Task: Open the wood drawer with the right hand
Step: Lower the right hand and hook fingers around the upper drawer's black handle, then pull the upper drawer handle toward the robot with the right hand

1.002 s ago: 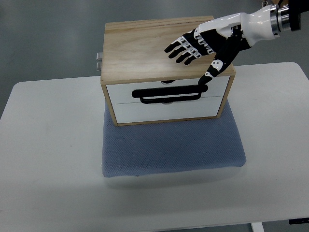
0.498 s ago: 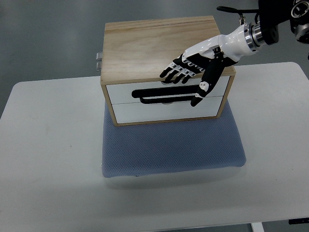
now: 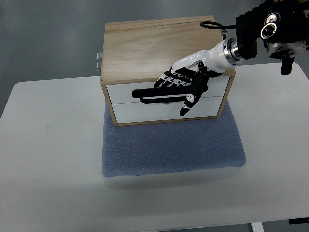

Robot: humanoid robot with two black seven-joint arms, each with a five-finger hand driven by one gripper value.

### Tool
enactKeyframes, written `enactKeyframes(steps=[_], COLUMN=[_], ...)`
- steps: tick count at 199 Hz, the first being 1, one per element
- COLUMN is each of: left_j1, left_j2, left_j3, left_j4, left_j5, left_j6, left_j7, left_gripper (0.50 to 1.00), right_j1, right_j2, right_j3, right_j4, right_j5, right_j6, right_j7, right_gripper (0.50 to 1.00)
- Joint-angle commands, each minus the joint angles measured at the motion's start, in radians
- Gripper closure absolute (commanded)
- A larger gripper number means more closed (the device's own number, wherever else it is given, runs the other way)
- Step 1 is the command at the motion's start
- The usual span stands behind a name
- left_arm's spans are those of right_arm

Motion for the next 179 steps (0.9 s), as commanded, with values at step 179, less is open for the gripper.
enactKeyframes(steps=[179], left_j1=[0.0], left_j2=[0.0], left_j3=[0.0], left_j4=[0.0], left_j5=[0.0], left_j6=[0.0], left_j7=[0.0], left_gripper=[0.5], right_j1=[-0.038], right_j2=[0.004], right_j3=[-0.002], right_j4=[0.051], right_j5=[-0.001], right_j6=[0.056], right_j7=[-0.039], right_gripper=[0.556])
